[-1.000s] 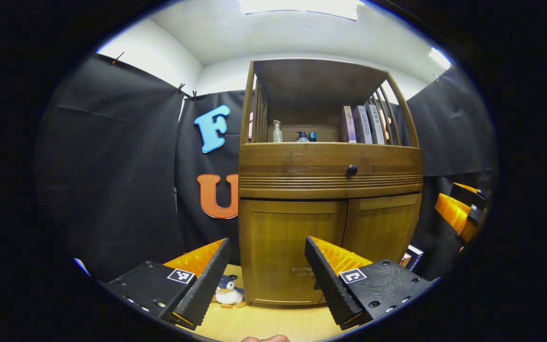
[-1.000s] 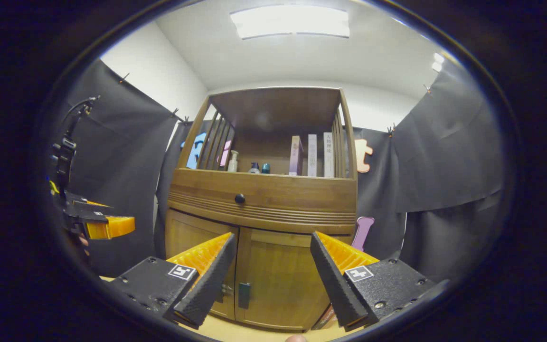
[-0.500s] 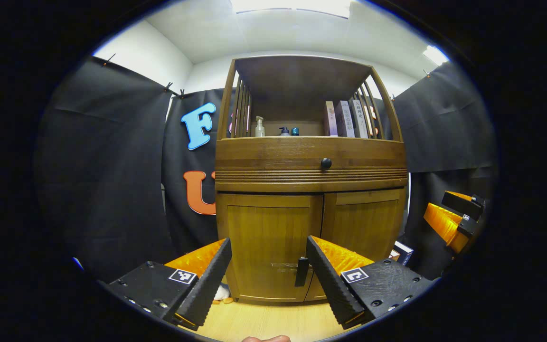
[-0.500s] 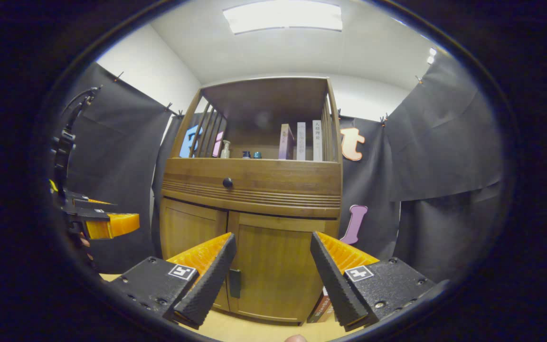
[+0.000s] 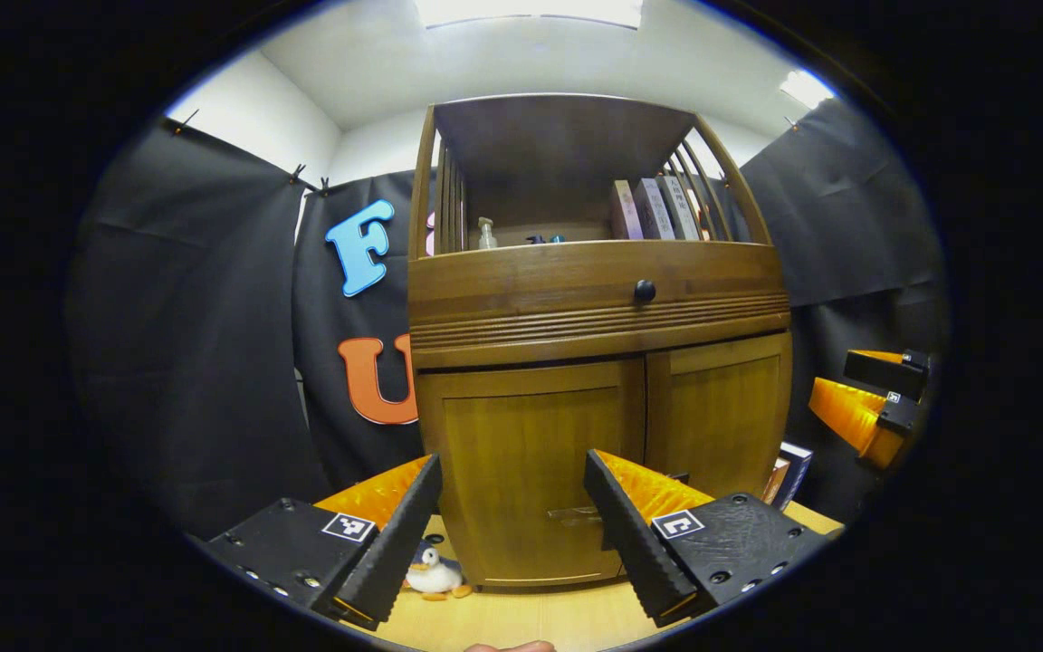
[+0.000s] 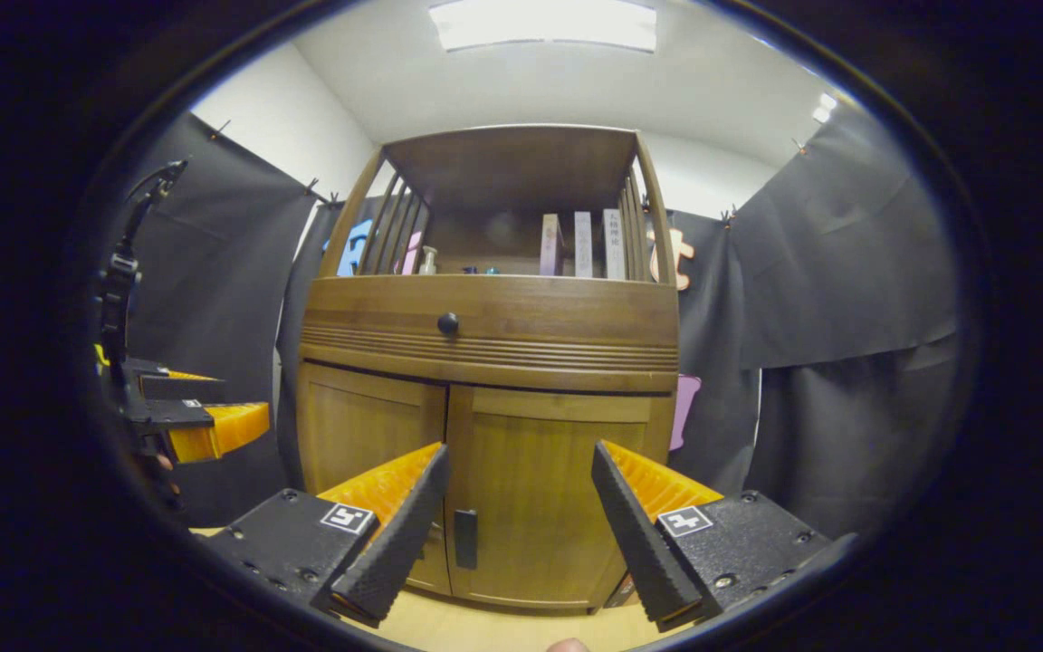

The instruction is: Open the right door of the double-door shoe cabinet with the right hand, and open the left door with the left hand.

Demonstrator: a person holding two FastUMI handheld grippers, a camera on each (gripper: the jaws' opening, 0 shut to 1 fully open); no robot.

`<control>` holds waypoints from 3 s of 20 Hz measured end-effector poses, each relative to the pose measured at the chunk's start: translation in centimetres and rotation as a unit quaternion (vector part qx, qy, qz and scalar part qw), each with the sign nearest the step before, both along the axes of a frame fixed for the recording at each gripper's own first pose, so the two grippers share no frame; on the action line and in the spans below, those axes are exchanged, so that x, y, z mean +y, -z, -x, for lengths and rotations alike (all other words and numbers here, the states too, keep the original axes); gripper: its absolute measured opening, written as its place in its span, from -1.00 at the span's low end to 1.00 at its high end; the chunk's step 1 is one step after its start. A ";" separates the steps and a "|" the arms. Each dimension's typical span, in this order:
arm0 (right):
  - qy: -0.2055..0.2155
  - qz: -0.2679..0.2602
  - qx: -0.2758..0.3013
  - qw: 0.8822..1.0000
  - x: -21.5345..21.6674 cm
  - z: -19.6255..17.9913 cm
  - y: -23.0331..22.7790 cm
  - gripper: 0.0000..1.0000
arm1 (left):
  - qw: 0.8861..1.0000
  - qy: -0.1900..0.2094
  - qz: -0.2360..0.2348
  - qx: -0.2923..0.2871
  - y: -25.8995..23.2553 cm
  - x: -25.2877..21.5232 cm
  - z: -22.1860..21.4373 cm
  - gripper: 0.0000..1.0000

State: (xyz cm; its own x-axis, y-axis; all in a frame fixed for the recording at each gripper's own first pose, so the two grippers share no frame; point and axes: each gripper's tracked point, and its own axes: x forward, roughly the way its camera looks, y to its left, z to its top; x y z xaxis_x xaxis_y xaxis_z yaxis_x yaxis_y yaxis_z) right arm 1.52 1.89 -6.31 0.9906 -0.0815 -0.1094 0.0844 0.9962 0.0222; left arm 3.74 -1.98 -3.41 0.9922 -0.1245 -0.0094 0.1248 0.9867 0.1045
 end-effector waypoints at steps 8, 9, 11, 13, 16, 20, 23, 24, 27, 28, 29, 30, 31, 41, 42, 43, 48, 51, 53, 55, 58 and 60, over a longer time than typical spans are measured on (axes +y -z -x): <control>-0.015 -0.015 0.049 0.999 3.6 -4.4 5.4 0.96 | 1.000 0.024 -0.002 -0.014 0.7 0.8 -0.4 0.92; -0.018 -0.020 0.054 0.998 4.5 -4.6 6.7 1.00 | 1.000 0.019 0.009 -0.010 0.9 1.4 -0.4 0.91; -0.017 -0.024 0.068 0.997 5.1 -5.2 9.0 0.94 | 1.000 0.008 0.028 -0.003 1.4 3.0 -0.5 0.91; -0.014 -0.039 0.086 0.995 5.1 -6.4 11.5 0.93 | 0.999 -0.002 0.038 0.004 1.6 4.0 -0.6 1.00; 0.004 -0.060 0.114 0.992 4.4 -8.3 15.0 0.87 | 0.999 -0.018 0.030 0.016 2.6 5.5 -0.8 1.00; 0.022 -0.063 0.157 0.985 3.9 -9.7 18.7 0.79 | 0.999 -0.026 0.030 0.021 3.1 6.4 -0.9 0.92; 0.023 -0.061 0.174 0.983 4.2 -10.5 20.5 0.72 | 0.999 -0.034 0.033 0.027 3.4 7.1 -1.1 0.92; 0.021 -0.060 0.174 0.983 4.4 -10.9 20.8 0.70 | 0.998 -0.037 0.033 0.028 3.4 7.3 -1.1 0.92; 0.023 -0.060 0.181 0.981 4.7 -11.8 22.1 0.64 | 0.998 -0.047 0.033 0.031 3.5 8.0 -1.2 0.92; 0.025 -0.060 0.185 0.981 4.8 -11.9 22.7 0.56 | 0.998 -0.049 0.033 0.032 3.6 8.2 -1.1 0.92; 0.027 -0.058 0.186 0.980 4.8 -12.2 23.1 0.49 | 0.998 -0.052 0.033 0.032 3.6 8.4 -1.1 0.92; 0.026 -0.058 0.186 0.980 4.8 -12.3 23.3 0.39 | 0.997 -0.054 0.033 0.033 3.7 8.6 -1.0 0.92; 0.027 -0.059 0.186 0.981 4.8 -12.4 23.5 0.34 | 0.997 -0.056 0.033 0.035 3.8 8.7 -1.0 0.92; 0.020 -0.080 0.184 0.979 4.9 -13.4 25.1 -0.21 | 0.994 -0.061 0.044 0.074 5.9 8.2 -0.4 0.92; 0.019 -0.072 0.187 0.979 4.7 -13.3 25.0 -0.23 | 0.994 -0.059 0.045 0.075 5.9 7.9 -0.3 0.92; 0.018 -0.069 0.190 0.979 4.7 -13.2 24.9 -0.24 | 0.995 -0.057 0.044 0.075 5.9 7.6 -0.1 1.00; 0.006 -0.080 0.192 0.978 4.8 -13.1 24.9 -0.31 | 0.995 -0.056 0.033 0.073 5.8 7.0 0.6 0.92; 0.003 -0.073 0.187 0.980 4.7 -12.6 24.6 -0.37 | 0.995 -0.054 0.035 0.076 5.8 6.6 1.0 0.92; -0.002 -0.078 0.186 0.979 4.8 -11.5 24.4 -0.39 | 0.995 -0.051 0.037 0.076 5.7 6.2 1.3 0.92; -0.007 -0.086 0.184 0.979 4.9 -11.2 24.5 -0.42 | 0.995 -0.049 0.037 0.077 5.6 5.8 1.6 0.92; -0.010 -0.087 0.183 0.979 4.9 -11.1 24.5 -0.40 | 0.995 -0.045 0.034 0.077 5.6 5.1 2.0 0.92; -0.012 -0.088 0.183 0.979 4.9 -11.0 24.4 -0.43 | 0.996 -0.042 0.033 0.078 5.6 4.7 2.3 0.92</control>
